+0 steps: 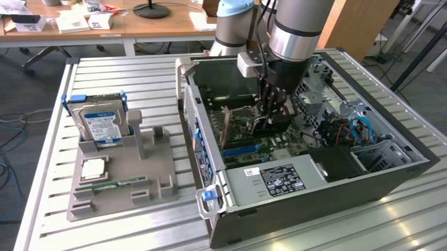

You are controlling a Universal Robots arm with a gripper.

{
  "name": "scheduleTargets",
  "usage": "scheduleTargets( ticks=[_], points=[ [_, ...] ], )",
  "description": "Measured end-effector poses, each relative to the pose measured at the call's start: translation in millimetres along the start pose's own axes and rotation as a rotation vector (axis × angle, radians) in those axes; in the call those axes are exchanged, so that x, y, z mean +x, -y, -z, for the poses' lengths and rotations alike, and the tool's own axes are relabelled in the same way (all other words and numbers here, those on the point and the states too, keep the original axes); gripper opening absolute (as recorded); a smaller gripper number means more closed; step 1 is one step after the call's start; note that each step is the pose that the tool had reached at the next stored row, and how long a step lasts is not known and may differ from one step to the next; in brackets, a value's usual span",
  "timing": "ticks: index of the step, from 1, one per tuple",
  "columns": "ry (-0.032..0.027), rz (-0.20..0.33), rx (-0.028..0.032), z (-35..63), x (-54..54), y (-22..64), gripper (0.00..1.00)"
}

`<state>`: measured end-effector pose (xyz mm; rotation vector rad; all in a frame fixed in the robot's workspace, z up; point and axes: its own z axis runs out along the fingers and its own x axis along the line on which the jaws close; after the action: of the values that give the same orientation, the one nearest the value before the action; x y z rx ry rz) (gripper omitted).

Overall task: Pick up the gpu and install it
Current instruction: 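Insert the gpu into the slot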

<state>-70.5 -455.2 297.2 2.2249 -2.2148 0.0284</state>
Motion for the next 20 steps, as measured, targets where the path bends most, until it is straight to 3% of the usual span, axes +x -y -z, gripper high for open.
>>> scheduleTargets(
  ticks=[13, 20],
  points=[
    [-0.0001, 0.0, -0.0001, -10.3, -0.1, -0.3, 0.26],
    [0.0002, 0.0, 0.0001, -11.0, -0.2, -2.6, 0.26]
  ],
)
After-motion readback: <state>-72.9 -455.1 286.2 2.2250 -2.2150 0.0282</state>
